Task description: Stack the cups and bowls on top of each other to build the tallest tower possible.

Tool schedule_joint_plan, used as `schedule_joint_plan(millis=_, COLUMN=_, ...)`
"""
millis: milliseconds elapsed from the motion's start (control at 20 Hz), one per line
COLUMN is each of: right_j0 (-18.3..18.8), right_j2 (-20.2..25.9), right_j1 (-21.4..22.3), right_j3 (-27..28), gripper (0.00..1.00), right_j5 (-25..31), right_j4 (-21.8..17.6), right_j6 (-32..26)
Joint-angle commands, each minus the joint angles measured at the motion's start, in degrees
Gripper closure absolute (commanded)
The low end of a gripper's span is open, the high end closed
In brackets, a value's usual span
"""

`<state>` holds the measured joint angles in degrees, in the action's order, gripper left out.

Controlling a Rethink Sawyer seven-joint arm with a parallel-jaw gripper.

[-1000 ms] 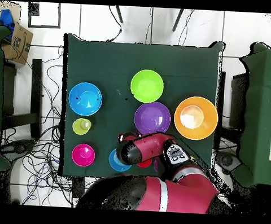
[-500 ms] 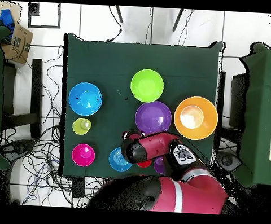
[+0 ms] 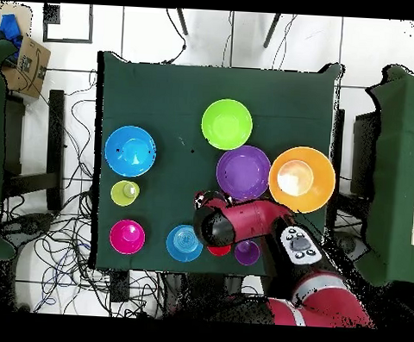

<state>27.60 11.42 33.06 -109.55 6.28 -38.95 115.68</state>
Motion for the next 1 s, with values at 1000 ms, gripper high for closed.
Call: schedule_joint_plan(millis=1000, right_j0=0.26, right_j2=14.74, right_j1=23.12, right_j3=-11.49, gripper=0.00, right_j5=21.19, right_j4=10.50, right_j6=-5.17)
